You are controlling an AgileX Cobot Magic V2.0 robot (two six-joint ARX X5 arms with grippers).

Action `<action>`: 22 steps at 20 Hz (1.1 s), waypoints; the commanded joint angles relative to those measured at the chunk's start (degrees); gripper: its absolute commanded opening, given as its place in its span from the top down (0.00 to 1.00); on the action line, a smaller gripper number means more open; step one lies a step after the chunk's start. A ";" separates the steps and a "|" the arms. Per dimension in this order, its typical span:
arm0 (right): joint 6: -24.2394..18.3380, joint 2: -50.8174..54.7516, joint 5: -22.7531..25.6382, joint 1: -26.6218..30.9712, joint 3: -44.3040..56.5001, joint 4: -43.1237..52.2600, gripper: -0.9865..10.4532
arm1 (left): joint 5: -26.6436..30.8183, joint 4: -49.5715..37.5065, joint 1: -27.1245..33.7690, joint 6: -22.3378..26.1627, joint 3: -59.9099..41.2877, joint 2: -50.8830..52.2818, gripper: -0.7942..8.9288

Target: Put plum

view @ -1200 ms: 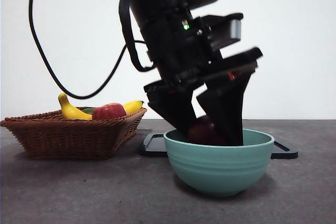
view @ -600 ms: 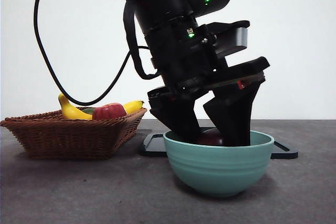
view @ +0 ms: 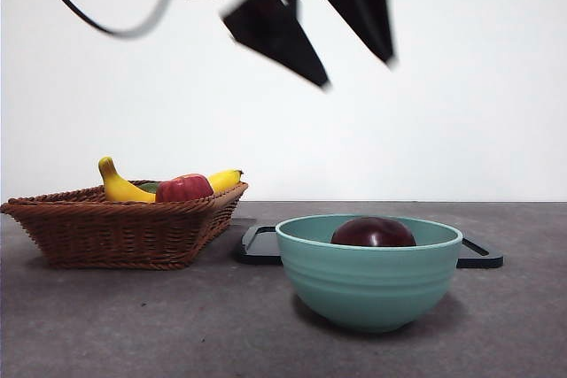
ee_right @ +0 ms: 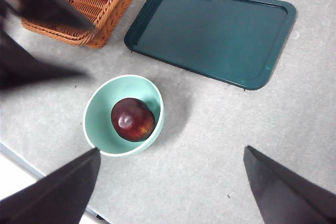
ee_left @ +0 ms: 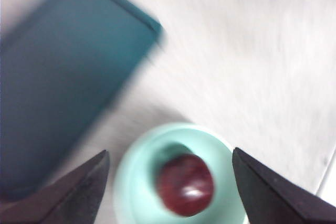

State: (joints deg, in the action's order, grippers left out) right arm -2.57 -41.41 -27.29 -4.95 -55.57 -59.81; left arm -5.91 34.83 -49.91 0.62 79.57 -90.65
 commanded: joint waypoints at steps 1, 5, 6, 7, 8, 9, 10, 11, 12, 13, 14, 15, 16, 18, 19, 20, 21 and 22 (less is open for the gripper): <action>0.42 -0.44 -0.13 -0.22 -1.16 0.17 0.53 | 0.17 0.94 2.93 -0.24 1.27 5.07 0.53; 0.42 -0.44 -0.13 -0.22 -1.14 0.17 0.53 | -0.20 4.02 10.91 -1.33 1.05 14.95 0.53; 0.42 -0.44 -0.13 -0.22 -1.16 0.17 0.53 | -0.37 4.98 13.05 -1.31 0.66 17.14 0.53; 0.39 -0.44 -0.13 -0.22 -1.16 0.17 0.53 | -1.14 5.95 15.06 -1.31 -0.07 19.32 0.53; 0.42 -0.44 -0.13 -0.22 -1.16 0.17 0.53 | -2.56 6.47 16.98 -1.31 -1.40 21.51 0.53; 0.42 -0.44 -0.13 -0.22 -1.16 0.17 0.53 | -4.33 6.29 18.73 -1.33 -3.58 24.02 0.53; 0.42 -0.44 -0.13 -0.22 -1.14 0.17 0.53 | -5.84 6.14 20.26 -1.33 -6.40 26.56 0.53; 0.42 -0.44 -0.13 -0.22 -1.14 0.17 0.53 | -7.04 6.12 21.55 -1.51 -9.84 29.27 0.53; 0.42 -0.44 -0.13 -0.22 -1.14 0.20 0.53 | -8.94 6.08 22.38 -1.84 -13.68 32.02 0.53; 0.42 -0.46 -0.13 -0.22 -1.14 0.20 0.53 | -11.26 6.05 22.69 -2.25 -16.98 34.23 0.53; 0.42 -0.46 -0.13 -0.22 -1.14 0.20 0.53 | -13.75 6.03 22.69 -2.73 -20.41 36.46 0.53; 0.42 -0.48 -0.15 -0.22 -1.14 0.20 0.53 | -16.63 6.05 22.67 -2.97 -23.58 38.42 0.53; 0.42 -0.48 -0.15 -0.22 -1.11 0.17 0.53 | -19.45 6.23 22.51 -3.30 -26.27 40.04 0.53; 0.44 -0.50 -0.15 -0.22 -1.11 0.17 0.53 | -25.62 6.69 22.23 -3.48 -30.08 42.10 0.53; 0.44 -0.50 -0.15 -0.22 -1.11 0.15 0.53 | -26.95 7.30 22.12 -3.45 -30.86 42.49 0.53; 0.46 -0.52 -0.15 -0.22 -1.11 0.13 0.53 | -27.08 8.11 22.10 -3.43 -30.99 42.51 0.53; 0.52 -0.61 -0.15 -0.22 -1.11 0.11 0.53 | -27.08 8.44 22.10 -3.43 -30.99 42.51 0.53; 0.61 -0.81 -0.17 -0.22 -1.11 -0.02 0.53 | -27.08 8.46 22.10 -3.43 -30.99 42.51 0.53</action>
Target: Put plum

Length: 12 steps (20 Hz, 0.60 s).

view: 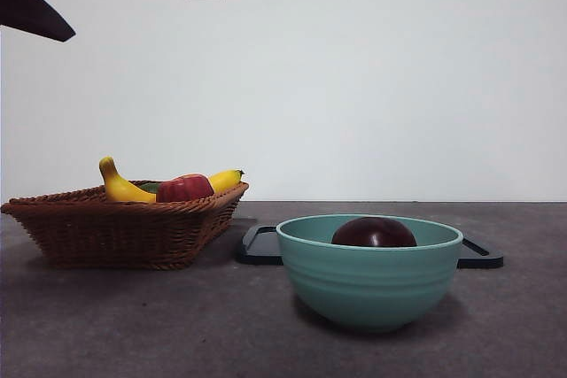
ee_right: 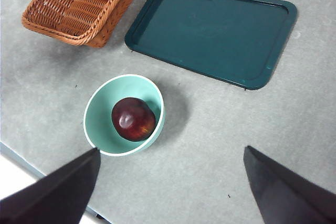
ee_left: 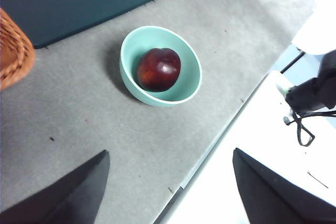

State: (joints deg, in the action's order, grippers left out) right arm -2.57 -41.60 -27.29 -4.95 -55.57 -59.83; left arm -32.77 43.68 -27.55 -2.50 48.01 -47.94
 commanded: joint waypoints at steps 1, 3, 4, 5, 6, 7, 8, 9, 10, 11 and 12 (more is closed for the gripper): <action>0.63 -0.68 -0.15 -0.22 -1.09 -0.35 0.53 | -0.22 -0.42 -0.26 -0.31 0.57 -0.20 0.53; 0.66 -1.18 -0.31 -0.26 -1.09 -0.63 0.53 | -0.22 -0.44 -0.26 -0.28 0.57 -0.20 0.53; 0.81 -1.46 -0.37 -0.39 -1.07 -0.68 0.53 | -0.22 -0.42 -0.26 -0.11 0.57 -0.20 0.53; 1.25 -1.92 -0.42 -0.90 -1.01 -0.66 0.53 | -0.22 -0.42 -0.26 -0.11 0.57 -0.20 0.53; 1.81 -2.49 -0.39 -1.53 -0.98 -0.68 0.53 | -0.22 -0.42 -0.26 -0.11 0.57 -0.20 0.53; 2.23 -3.61 -0.37 -2.69 -0.98 -0.63 0.53 | -0.22 -0.44 -0.26 -0.11 0.57 -0.20 0.53; 2.54 -4.81 -0.35 -3.85 -0.98 -0.48 0.54 | -0.22 -0.52 -0.26 -0.11 0.57 -0.20 0.53; 3.32 -6.51 -0.33 -5.51 -0.79 0.33 0.54 | -0.22 -0.70 -0.26 -0.11 0.57 -0.20 0.53; 4.33 -7.96 -0.31 -6.97 -0.28 1.84 0.54 | -0.22 -0.98 -0.26 -0.13 0.57 -0.20 0.53; 5.81 -9.73 -0.13 -8.87 0.74 4.52 0.54 | -0.22 -1.38 -0.26 -0.11 0.57 -0.20 0.53; 7.21 -11.19 0.35 -10.54 1.97 7.30 0.54 | -0.22 -1.60 -0.26 -0.11 0.57 -0.20 0.53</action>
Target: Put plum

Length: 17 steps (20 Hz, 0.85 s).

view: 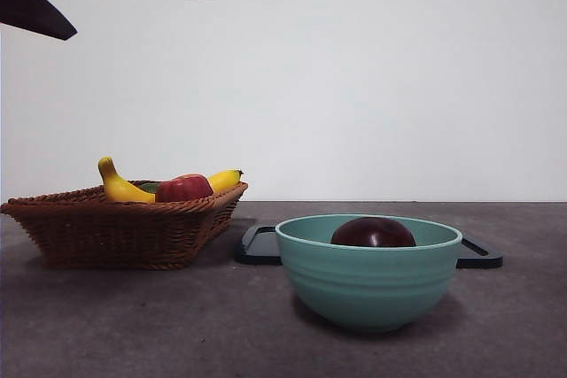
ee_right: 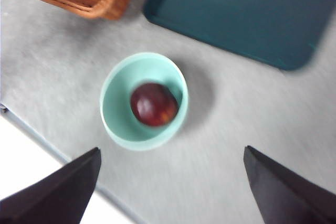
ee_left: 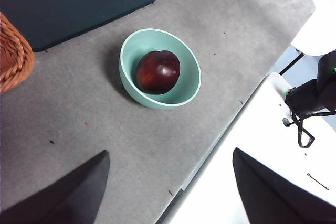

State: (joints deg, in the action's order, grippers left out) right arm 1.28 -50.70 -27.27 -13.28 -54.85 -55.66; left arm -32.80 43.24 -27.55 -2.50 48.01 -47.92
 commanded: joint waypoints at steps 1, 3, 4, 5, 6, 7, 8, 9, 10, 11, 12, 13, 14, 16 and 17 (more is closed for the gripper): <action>4.79 -3.96 0.74 -4.20 3.02 6.71 0.54 | -0.20 -1.18 -0.26 -0.11 0.57 -0.22 0.53; 6.67 -7.52 2.32 -7.23 6.01 12.87 0.55 | -0.20 -1.14 -0.26 -0.11 0.57 -0.22 0.53; 7.28 -9.51 3.54 -8.59 7.34 15.80 0.56 | -0.20 -1.14 -0.26 -0.11 0.57 -0.22 0.53; 7.37 -11.80 5.07 -10.03 8.26 18.12 0.59 | -0.20 -1.11 -0.26 -0.09 0.57 -0.22 0.53; 7.39 -13.70 6.54 -11.15 8.70 19.71 0.60 | -0.20 -1.11 -0.26 -0.09 0.57 -0.22 0.53; 7.37 -16.13 8.57 -12.31 8.81 21.14 0.60 | -0.20 -1.14 -0.26 -0.07 0.57 -0.22 0.53; 7.34 -18.01 10.08 -13.07 8.81 22.27 0.60 | -0.20 -1.14 -0.26 -0.07 0.57 -0.22 0.53; 7.34 -20.26 11.28 -13.90 8.81 23.89 0.61 | -0.20 -1.14 -0.26 -0.07 0.57 -0.22 0.53; 7.39 -22.01 11.80 -14.49 8.81 25.27 0.63 | -0.20 -1.14 -0.26 -0.07 0.57 -0.22 0.53; 7.37 -23.93 12.83 -15.23 8.81 26.77 0.67 | -0.17 -1.07 -0.26 -0.07 0.57 -0.22 0.53; 7.39 -25.55 13.99 -15.76 8.81 27.96 0.69 | -0.17 -1.01 -0.26 -0.07 0.57 -0.22 0.53; 7.39 -26.95 15.02 -16.20 8.81 29.03 0.70 | -0.17 -1.01 -0.26 -0.07 0.57 -0.22 0.53; 7.37 -28.26 15.76 -16.59 8.81 29.90 0.70 | -0.17 -1.01 -0.26 -0.07 0.57 -0.22 0.53; 7.34 -30.42 15.98 -16.94 8.81 31.21 0.76 | -0.17 -1.01 -0.26 -0.07 0.57 -0.22 0.53; 7.34 -31.30 15.96 -17.07 8.81 31.65 0.79 | -0.17 -1.01 -0.26 -0.07 0.57 -0.22 0.53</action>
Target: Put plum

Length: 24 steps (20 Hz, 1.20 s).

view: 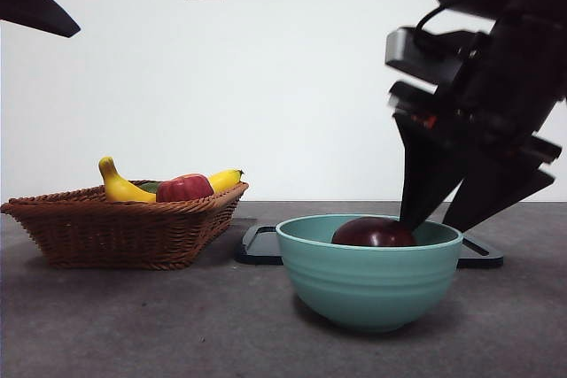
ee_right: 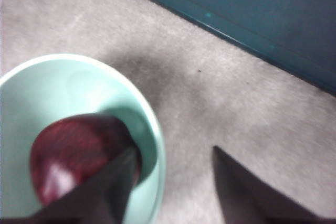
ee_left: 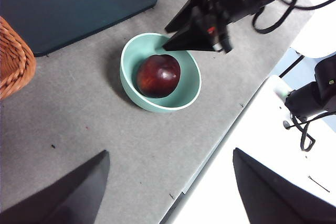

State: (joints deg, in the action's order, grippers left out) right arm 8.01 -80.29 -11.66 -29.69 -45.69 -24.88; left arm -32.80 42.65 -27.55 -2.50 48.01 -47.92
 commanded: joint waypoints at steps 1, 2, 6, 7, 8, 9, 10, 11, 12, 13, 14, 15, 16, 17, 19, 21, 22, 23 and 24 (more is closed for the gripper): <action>0.61 -2.38 0.35 -0.87 -0.35 1.11 0.81 | -0.17 -0.42 -0.26 -0.07 0.57 -0.22 0.53; 0.59 -2.89 0.35 -1.14 -0.35 1.31 0.83 | -0.17 -0.42 -0.26 -0.07 0.57 -0.22 0.53; 0.63 -2.78 -0.28 -1.73 -0.63 2.36 0.91 | -0.15 -0.44 -0.26 0.11 0.57 -0.22 0.53; 0.98 -2.58 -0.44 -1.73 -1.09 2.34 0.91 | -0.15 -0.44 -0.26 0.11 0.57 -0.22 0.53; 1.64 -2.29 -0.46 -1.73 -1.73 2.08 0.91 | -0.15 -0.52 -0.26 0.15 0.57 -0.22 0.53; 2.10 -1.97 -0.44 -1.66 -2.71 1.42 0.91 | -0.13 -0.57 -0.26 0.17 0.57 -0.22 0.53; 2.12 -1.97 -0.28 -1.53 -4.20 0.28 0.91 | -0.13 -0.59 -0.26 0.33 0.57 -0.22 0.53; 2.12 -1.99 -0.24 -1.27 -5.95 -0.83 0.91 | -0.13 -0.59 -0.26 0.35 0.57 -0.22 0.53; 2.14 -1.99 -0.04 -0.92 -7.48 -0.96 0.91 | -0.13 -0.59 -0.26 0.35 0.57 -0.22 0.53; 2.40 -2.03 0.37 -0.35 -8.98 -0.96 0.91 | -0.13 -0.57 -0.26 0.35 0.57 -0.22 0.53; 2.51 -2.12 1.25 0.55 -10.45 -0.98 0.91 | -0.15 -0.55 -0.26 0.35 0.57 -0.22 0.53; 2.49 -2.56 1.64 1.60 -11.96 -0.94 0.91 | -0.13 -0.48 -0.26 0.35 0.57 -0.22 0.53; 2.47 -3.26 1.64 2.89 -13.55 -0.94 0.91 | -0.15 -0.46 -0.26 0.35 0.57 -0.22 0.53; 2.45 -4.46 1.62 4.28 -15.34 -0.94 0.91 | -0.15 -0.48 -0.26 0.35 0.57 -0.22 0.53; 2.01 -7.80 1.57 6.88 -19.17 -1.14 0.91 | -0.15 -0.44 -0.26 0.33 0.57 -0.22 0.53; 1.70 -12.13 1.20 8.98 -23.12 -1.27 0.91 | -0.13 -0.50 -0.26 0.35 0.57 -0.22 0.53; 1.53 -14.91 1.20 9.94 -25.35 -1.27 0.91 | -0.15 -0.46 -0.26 0.35 0.57 -0.22 0.53; 1.27 -17.49 1.20 10.60 -27.26 -1.25 0.91 | -0.15 -0.48 -0.26 0.35 0.57 -0.22 0.53; 0.87 -20.44 1.20 11.26 -29.29 -1.20 0.91 | -0.15 -0.48 -0.26 0.33 0.57 -0.22 0.53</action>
State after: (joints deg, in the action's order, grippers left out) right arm 9.23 -100.09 -10.28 -18.17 -74.22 -26.52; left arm -32.80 42.63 -27.55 -2.46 48.01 -47.92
